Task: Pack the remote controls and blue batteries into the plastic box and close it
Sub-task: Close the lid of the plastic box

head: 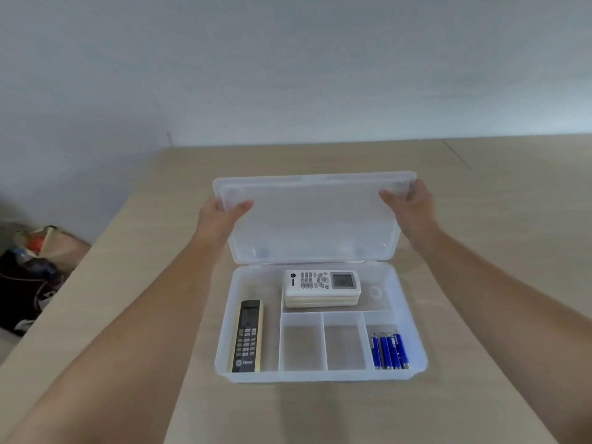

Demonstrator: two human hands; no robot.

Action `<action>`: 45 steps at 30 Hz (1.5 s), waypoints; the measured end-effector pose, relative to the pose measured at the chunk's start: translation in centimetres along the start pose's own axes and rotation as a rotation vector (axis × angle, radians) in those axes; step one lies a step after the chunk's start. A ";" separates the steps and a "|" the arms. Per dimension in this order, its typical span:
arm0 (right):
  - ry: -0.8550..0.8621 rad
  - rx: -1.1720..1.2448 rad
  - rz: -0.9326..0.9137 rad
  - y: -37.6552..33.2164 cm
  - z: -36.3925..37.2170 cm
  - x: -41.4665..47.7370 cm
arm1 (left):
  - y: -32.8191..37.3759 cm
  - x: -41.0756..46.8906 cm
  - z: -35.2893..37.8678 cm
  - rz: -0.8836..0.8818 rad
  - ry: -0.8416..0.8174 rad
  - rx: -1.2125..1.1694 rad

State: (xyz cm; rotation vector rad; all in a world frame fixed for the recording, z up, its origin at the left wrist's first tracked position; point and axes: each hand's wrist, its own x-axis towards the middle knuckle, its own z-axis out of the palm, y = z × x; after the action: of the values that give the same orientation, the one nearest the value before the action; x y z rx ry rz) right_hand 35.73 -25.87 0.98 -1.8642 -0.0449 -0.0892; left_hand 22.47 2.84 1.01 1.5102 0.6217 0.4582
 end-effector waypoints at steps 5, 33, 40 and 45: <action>0.007 -0.233 -0.343 -1.4 -4.1 -5.6 | 2.7 -4.8 -2.2 0.218 -0.026 0.252; -0.620 -1.100 -0.403 9.6 -3.8 -27.3 | -12.5 -25.0 -1.6 0.335 -0.541 1.432; -0.625 -1.201 -0.383 10.3 -3.8 -27.7 | -13.2 -25.3 -2.2 0.319 -0.546 1.468; -0.684 -1.253 -0.392 8.7 -3.9 -26.7 | -11.7 -24.3 -2.2 0.270 -0.579 1.417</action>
State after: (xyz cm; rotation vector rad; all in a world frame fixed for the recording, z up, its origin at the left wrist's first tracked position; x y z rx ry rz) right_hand 9.68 -31.76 -8.49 -3.0166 -1.0296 0.3356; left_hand 1.26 -11.21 -8.22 2.9267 0.2123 -0.3719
